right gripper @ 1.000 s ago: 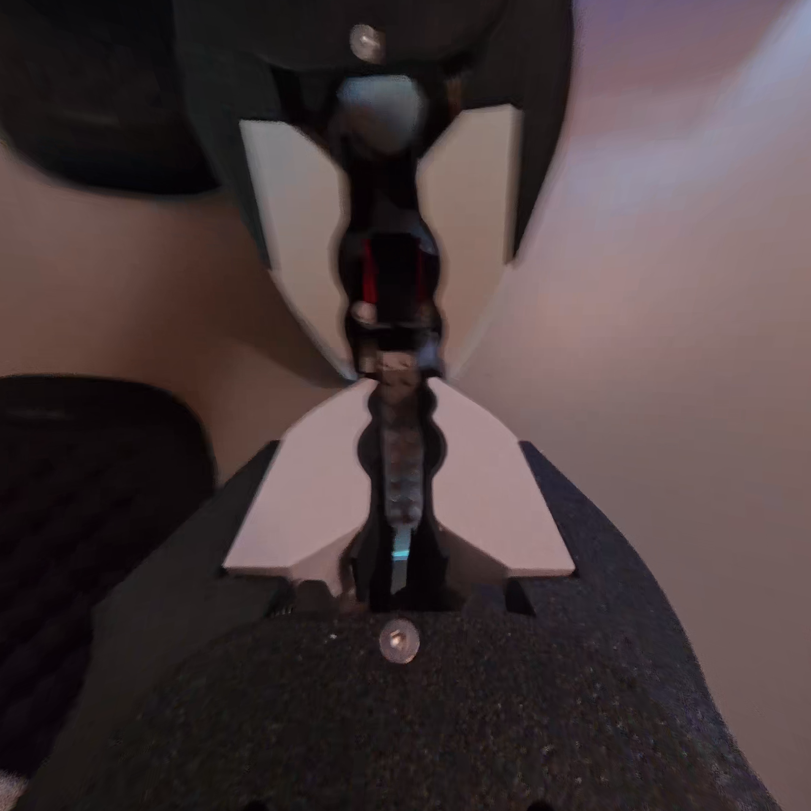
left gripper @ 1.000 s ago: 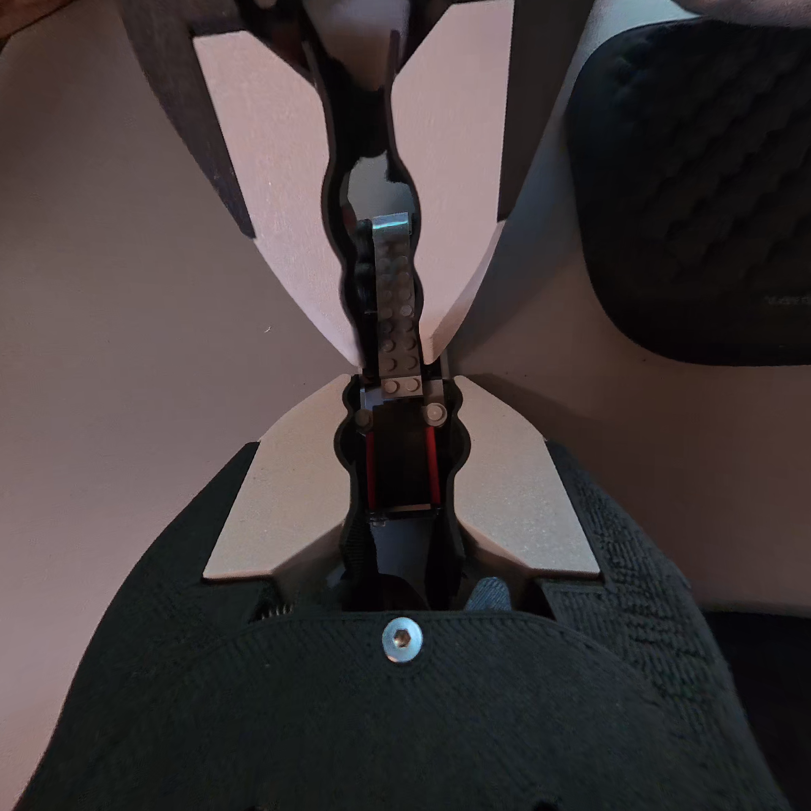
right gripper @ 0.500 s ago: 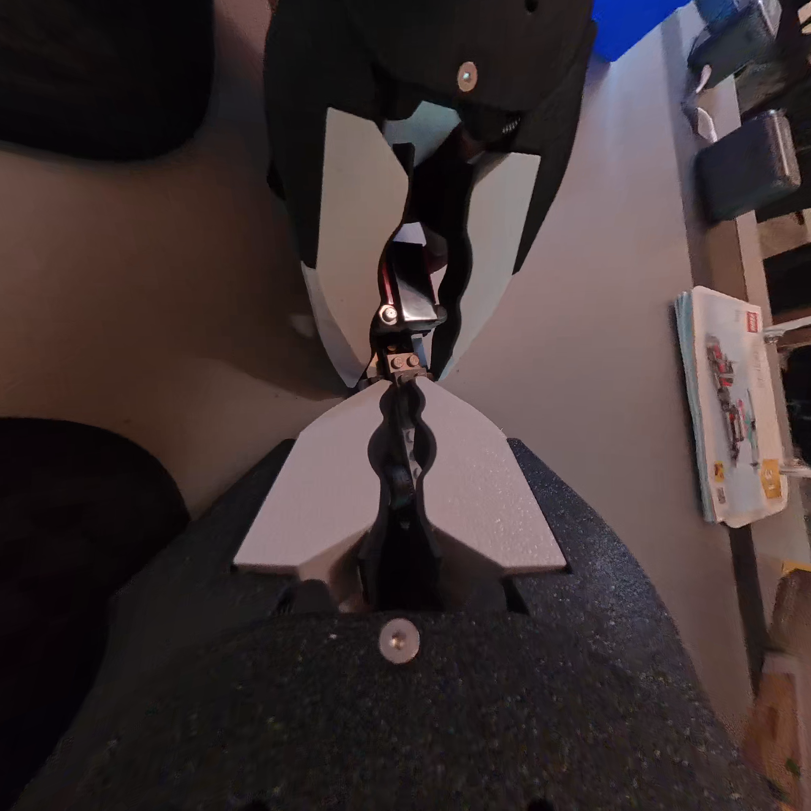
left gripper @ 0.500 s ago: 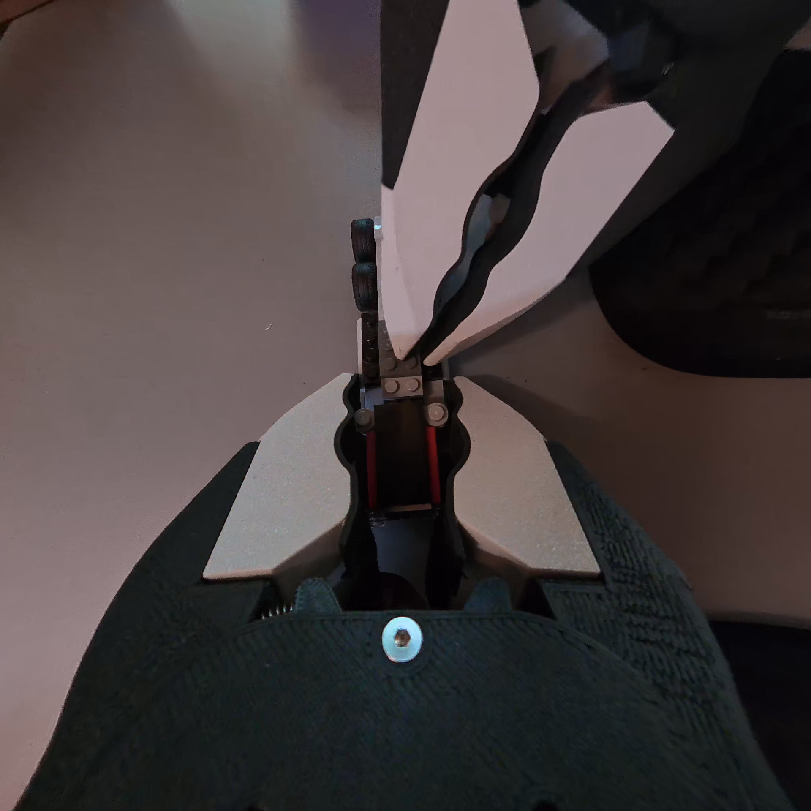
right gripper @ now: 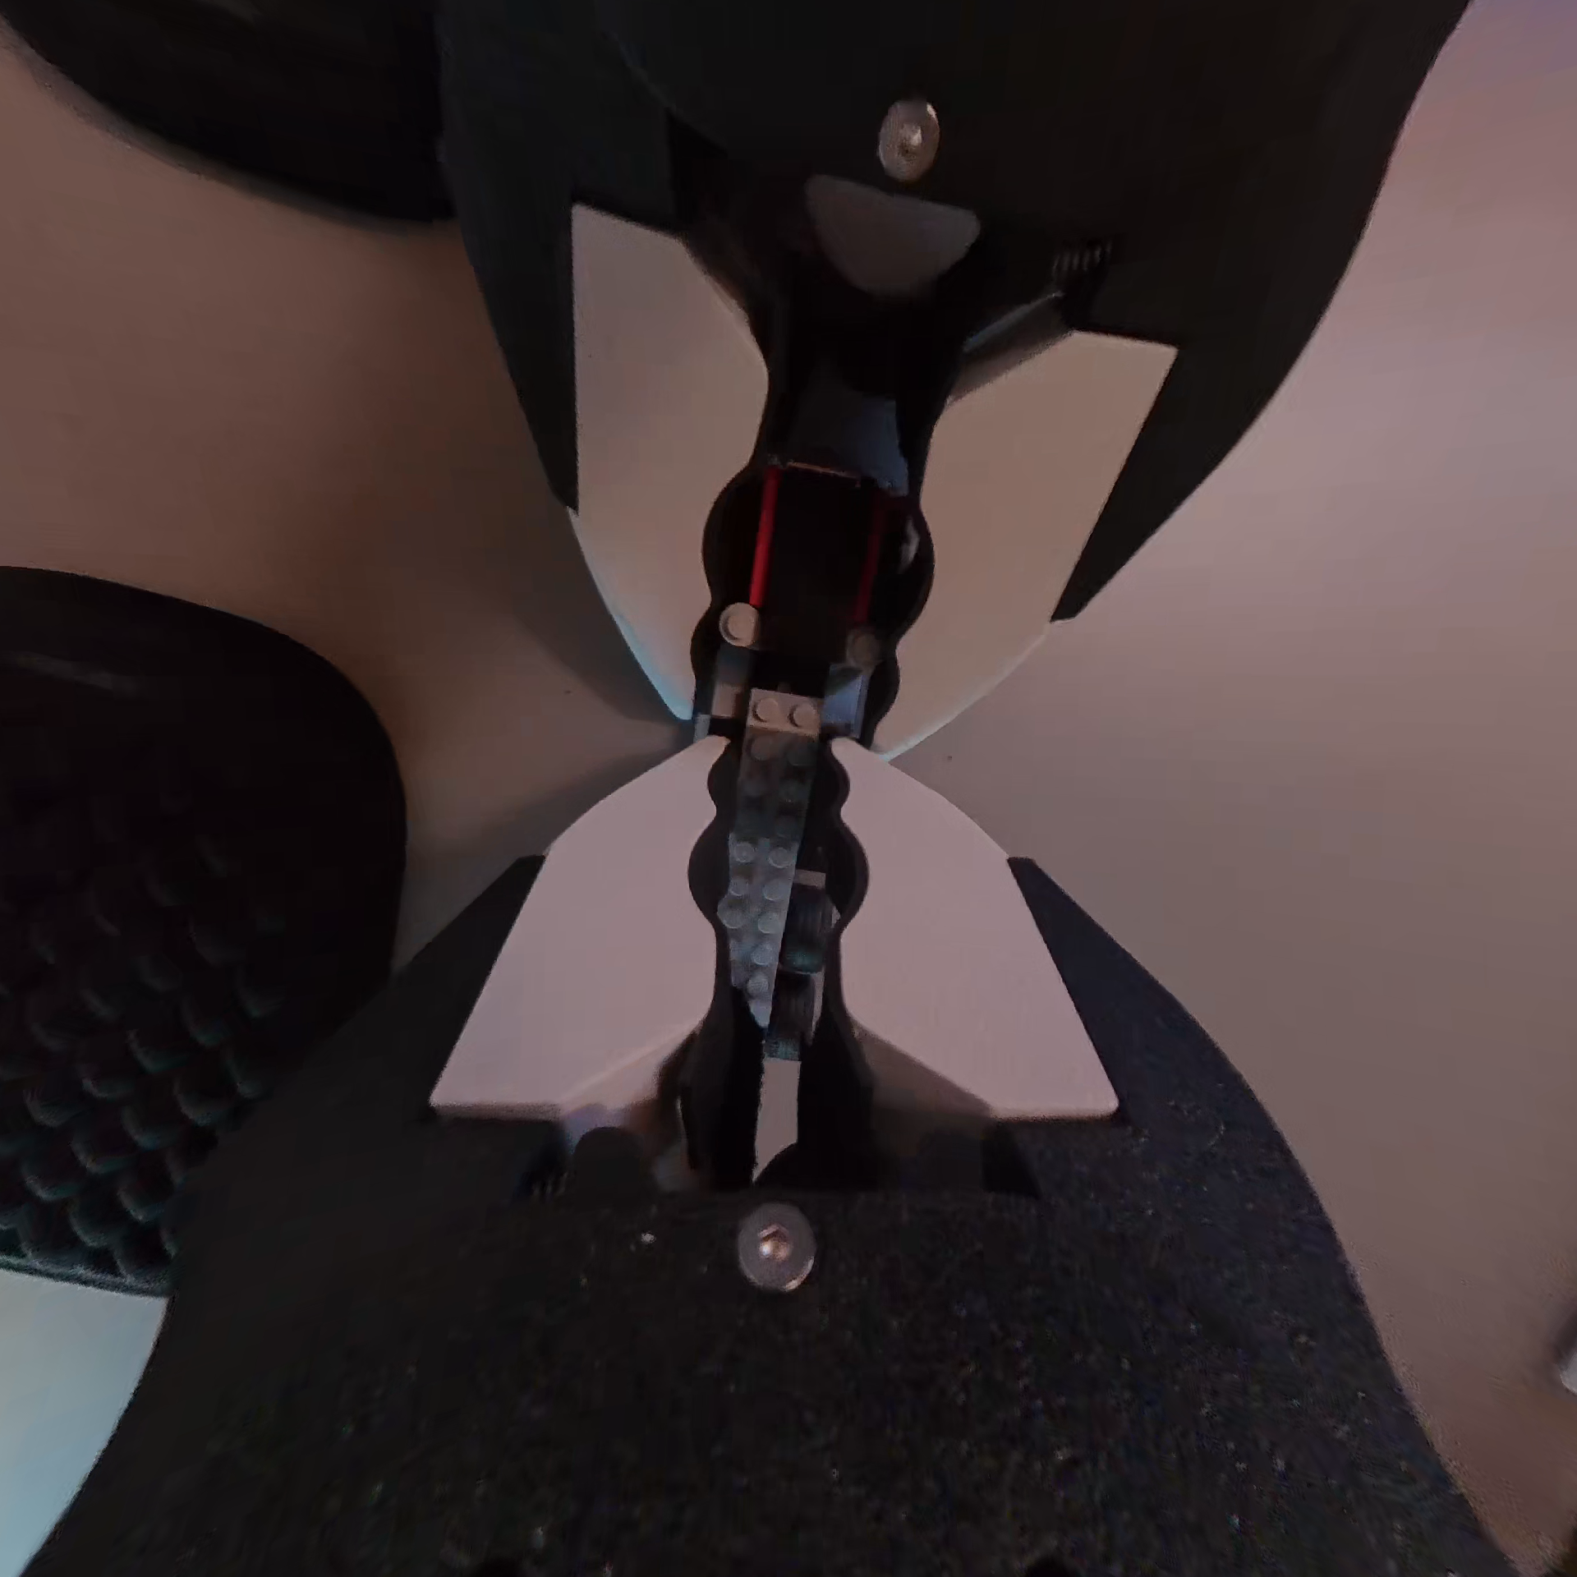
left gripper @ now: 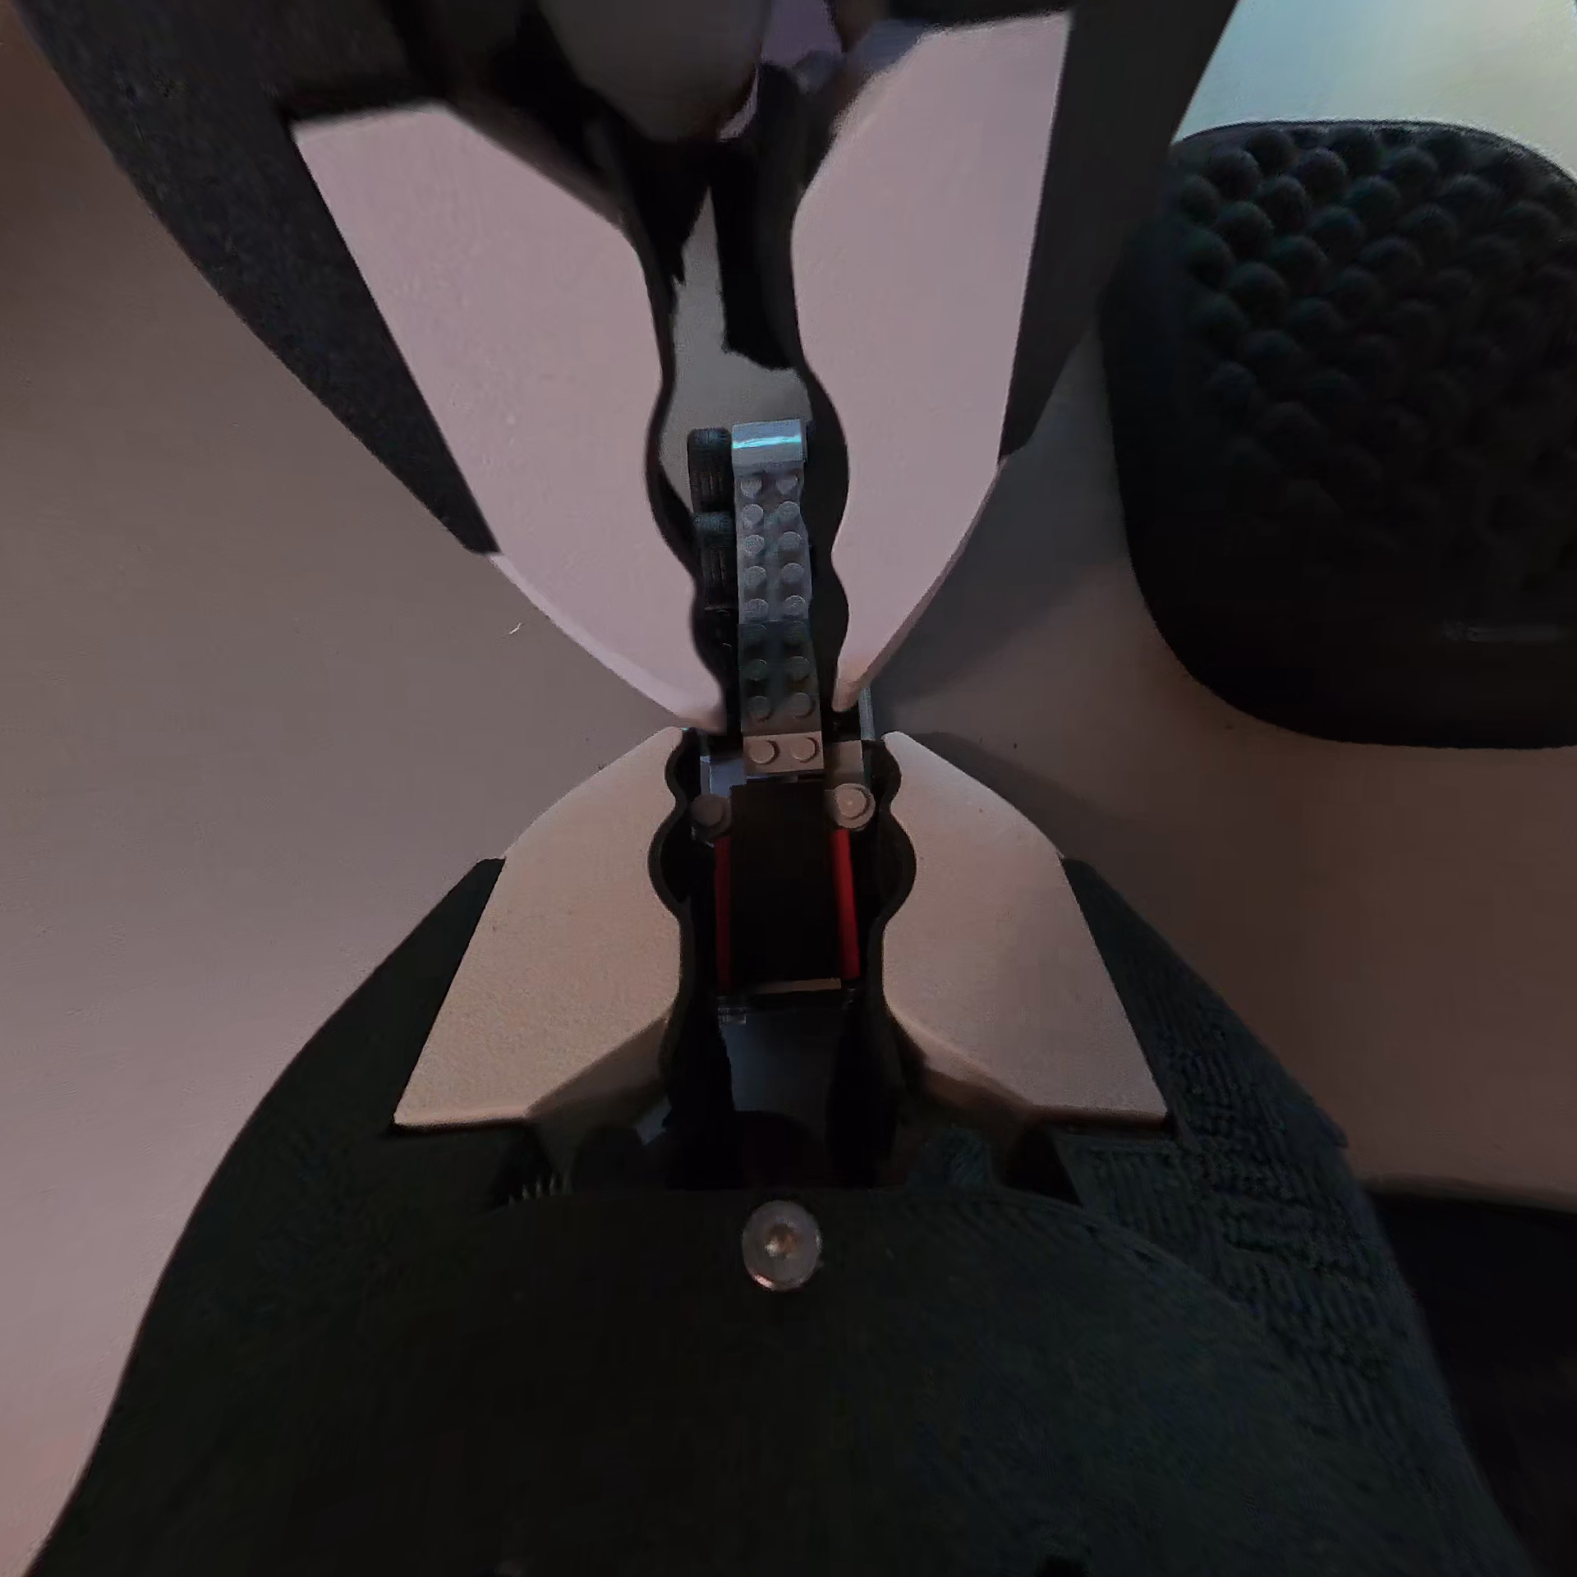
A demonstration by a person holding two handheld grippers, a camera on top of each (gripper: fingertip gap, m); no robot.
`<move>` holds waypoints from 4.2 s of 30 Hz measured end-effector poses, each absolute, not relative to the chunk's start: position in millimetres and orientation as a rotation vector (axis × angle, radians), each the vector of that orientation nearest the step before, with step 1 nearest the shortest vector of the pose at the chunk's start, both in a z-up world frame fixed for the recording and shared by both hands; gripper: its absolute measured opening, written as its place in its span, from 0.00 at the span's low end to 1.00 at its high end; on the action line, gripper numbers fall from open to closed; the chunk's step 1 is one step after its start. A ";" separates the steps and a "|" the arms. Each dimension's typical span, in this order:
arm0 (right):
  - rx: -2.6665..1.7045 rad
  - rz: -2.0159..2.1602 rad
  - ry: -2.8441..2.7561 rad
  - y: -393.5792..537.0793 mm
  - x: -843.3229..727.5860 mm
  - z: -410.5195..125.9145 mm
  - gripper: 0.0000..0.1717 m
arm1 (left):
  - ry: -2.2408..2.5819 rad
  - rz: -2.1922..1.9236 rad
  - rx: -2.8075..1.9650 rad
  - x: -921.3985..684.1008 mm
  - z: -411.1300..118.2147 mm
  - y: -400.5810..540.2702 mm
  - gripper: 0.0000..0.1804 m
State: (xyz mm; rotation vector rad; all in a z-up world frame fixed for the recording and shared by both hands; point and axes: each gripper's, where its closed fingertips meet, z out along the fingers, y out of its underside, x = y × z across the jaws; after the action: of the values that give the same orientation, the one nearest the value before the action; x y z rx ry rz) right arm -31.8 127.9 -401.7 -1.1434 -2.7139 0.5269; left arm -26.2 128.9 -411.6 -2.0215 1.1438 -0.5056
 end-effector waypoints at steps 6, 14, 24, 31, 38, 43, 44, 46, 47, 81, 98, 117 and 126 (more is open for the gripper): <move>-1.263 0.680 -2.612 126.1 -33.2 -400.9 0.09 | 1.142 -0.533 -2.059 -27.0 -414.9 127.9 0.22; -1.162 0.983 -2.189 123.4 -33.4 -397.3 0.08 | 1.164 -0.519 -2.040 -27.0 -415.2 126.5 0.22; -1.210 0.898 -1.931 122.0 -31.7 -393.3 0.02 | 1.145 -0.492 -2.049 -27.9 -415.5 127.8 0.22; -1.209 0.754 -1.864 124.6 -32.4 -392.7 0.02 | 1.120 -0.485 -2.064 -28.7 -415.6 128.6 0.22; -1.119 0.708 -1.603 153.5 -32.2 -346.1 0.00 | 1.149 -0.496 -2.059 -26.4 -416.3 125.3 0.22; -1.236 0.738 -1.981 133.1 -17.6 -392.8 0.17 | 1.159 -0.513 -2.055 -26.9 -416.1 124.5 0.22; -1.292 0.750 -2.008 135.9 -14.8 -393.2 0.23 | 1.162 -0.513 -2.053 -26.9 -416.1 124.4 0.22; -1.382 0.772 -2.087 138.4 -10.7 -395.9 0.23 | 1.178 -0.496 -2.037 -26.8 -415.9 124.3 0.22; -1.408 0.775 -2.159 136.1 -8.1 -400.1 0.22 | 1.184 -0.492 -2.032 -26.5 -415.9 124.4 0.22; -1.285 0.730 -2.082 128.7 -29.9 -394.5 0.32 | 1.305 -0.447 -1.936 -49.3 -410.8 119.3 0.24; -1.331 0.772 -2.125 117.3 -35.1 -413.9 0.20 | 1.266 -0.526 -1.855 -33.5 -388.5 116.0 0.13; -1.431 0.811 -2.116 116.3 -32.5 -416.5 0.20 | 1.267 -0.367 -1.732 -43.3 -369.3 122.7 0.09; -1.359 0.796 -2.123 118.3 -29.5 -413.1 0.24 | 1.303 -0.427 -1.833 -37.1 -387.5 116.8 0.15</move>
State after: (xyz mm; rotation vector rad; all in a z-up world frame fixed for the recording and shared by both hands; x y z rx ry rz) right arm -29.5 118.3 -413.1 -1.3594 -2.1232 0.7964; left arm -37.1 116.8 -387.5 -1.8327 1.3032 -0.4275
